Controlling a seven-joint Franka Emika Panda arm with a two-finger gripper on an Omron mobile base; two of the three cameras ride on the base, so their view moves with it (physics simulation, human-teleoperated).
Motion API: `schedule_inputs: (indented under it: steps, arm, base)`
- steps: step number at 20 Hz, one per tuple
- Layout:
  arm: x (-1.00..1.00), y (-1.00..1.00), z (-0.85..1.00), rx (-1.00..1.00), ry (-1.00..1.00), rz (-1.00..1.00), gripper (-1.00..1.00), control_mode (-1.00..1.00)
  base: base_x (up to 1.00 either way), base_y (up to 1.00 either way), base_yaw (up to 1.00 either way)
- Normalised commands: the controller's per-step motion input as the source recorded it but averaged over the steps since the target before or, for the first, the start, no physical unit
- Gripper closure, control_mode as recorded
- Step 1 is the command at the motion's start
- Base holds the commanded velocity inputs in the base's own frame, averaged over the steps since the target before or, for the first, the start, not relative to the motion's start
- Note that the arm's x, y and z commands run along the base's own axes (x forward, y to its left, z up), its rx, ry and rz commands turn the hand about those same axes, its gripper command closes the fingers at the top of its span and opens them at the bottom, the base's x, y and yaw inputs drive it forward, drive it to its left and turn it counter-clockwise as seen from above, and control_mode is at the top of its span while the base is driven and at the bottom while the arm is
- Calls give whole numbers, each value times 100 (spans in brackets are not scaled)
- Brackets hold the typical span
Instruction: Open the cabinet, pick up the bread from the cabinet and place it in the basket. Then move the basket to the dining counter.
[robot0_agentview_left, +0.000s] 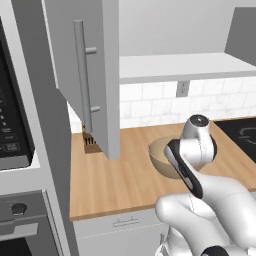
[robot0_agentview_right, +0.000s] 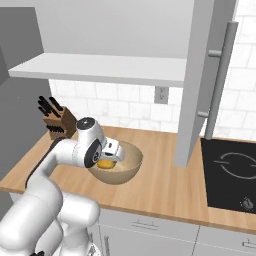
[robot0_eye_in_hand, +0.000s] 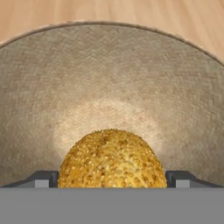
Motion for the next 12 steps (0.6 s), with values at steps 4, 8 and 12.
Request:
schedule_inputs:
  steps: [4,8,12]
  arm:
    - [2,-3,-37,0,0,2,-100,-100]
    - [0,-2,-4,0,0,0,-100,-100]
    - [0,0,1,0,0,0,-100,-100]
  base:
    - [0,0,0]
    - [0,0,0]
    - [0,0,0]
